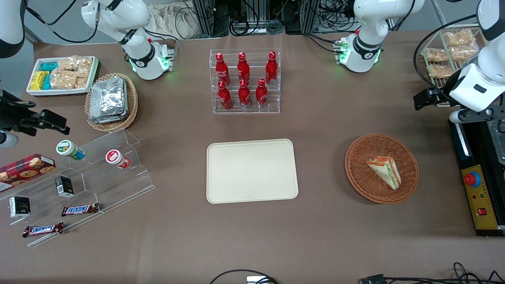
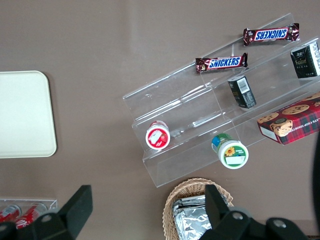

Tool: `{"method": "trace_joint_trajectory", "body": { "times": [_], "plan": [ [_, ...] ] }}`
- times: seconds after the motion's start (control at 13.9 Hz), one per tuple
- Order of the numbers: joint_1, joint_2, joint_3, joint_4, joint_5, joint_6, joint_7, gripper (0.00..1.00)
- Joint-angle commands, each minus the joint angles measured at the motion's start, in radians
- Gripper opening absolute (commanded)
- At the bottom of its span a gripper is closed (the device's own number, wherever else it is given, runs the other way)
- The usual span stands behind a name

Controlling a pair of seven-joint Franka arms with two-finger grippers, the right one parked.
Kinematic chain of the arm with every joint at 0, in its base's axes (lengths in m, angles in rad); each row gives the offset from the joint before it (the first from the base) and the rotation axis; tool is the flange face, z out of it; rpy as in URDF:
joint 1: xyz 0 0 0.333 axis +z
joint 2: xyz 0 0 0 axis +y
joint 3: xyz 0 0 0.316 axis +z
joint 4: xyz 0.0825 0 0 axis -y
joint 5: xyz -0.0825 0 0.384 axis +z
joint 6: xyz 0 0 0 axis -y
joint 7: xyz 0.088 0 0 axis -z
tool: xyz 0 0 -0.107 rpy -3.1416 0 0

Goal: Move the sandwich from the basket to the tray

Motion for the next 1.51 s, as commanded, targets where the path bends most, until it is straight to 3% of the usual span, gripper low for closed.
{"method": "trace_joint_trajectory", "body": {
  "times": [0.0,1.08,1.44],
  "plan": [
    [-0.001,0.007,0.005,0.017,-0.019,-0.016,0.010,1.00],
    [0.000,0.028,0.021,0.006,0.002,-0.038,-0.016,1.00],
    [-0.003,0.160,0.024,0.010,-0.013,-0.007,-0.235,1.00]
  ]
}}
